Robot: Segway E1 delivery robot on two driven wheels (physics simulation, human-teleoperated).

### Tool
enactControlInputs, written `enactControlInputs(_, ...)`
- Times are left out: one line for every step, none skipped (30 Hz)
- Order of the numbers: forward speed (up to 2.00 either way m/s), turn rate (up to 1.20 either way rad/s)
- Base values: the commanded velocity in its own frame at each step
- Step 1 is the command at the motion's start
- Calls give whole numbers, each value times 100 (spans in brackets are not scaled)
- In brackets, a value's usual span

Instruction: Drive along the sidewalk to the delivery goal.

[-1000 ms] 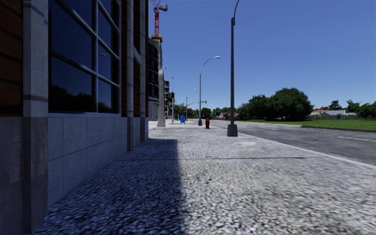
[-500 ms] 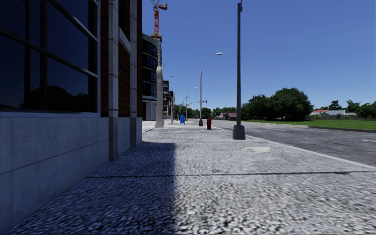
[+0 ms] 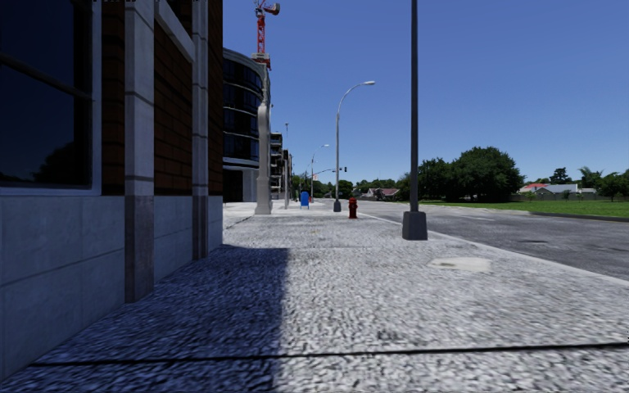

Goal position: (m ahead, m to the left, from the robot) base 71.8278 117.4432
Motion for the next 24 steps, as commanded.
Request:
enactControlInputs(200,0)
enactControlInputs(200,0)
enactControlInputs(200,0)
enactControlInputs(200,0)
enactControlInputs(200,0)
enactControlInputs(200,0)
enactControlInputs(200,0)
enactControlInputs(200,0)
enactControlInputs(200,0)
enactControlInputs(200,0)
enactControlInputs(200,0)
enactControlInputs(200,0)
enactControlInputs(200,0)
enactControlInputs(200,0)
enactControlInputs(200,0)
enactControlInputs(200,0)
enactControlInputs(200,0)
enactControlInputs(200,0)
enactControlInputs(200,0)
enactControlInputs(200,0)
enactControlInputs(200,0)
enactControlInputs(200,1)
enactControlInputs(200,1)
enactControlInputs(200,4)
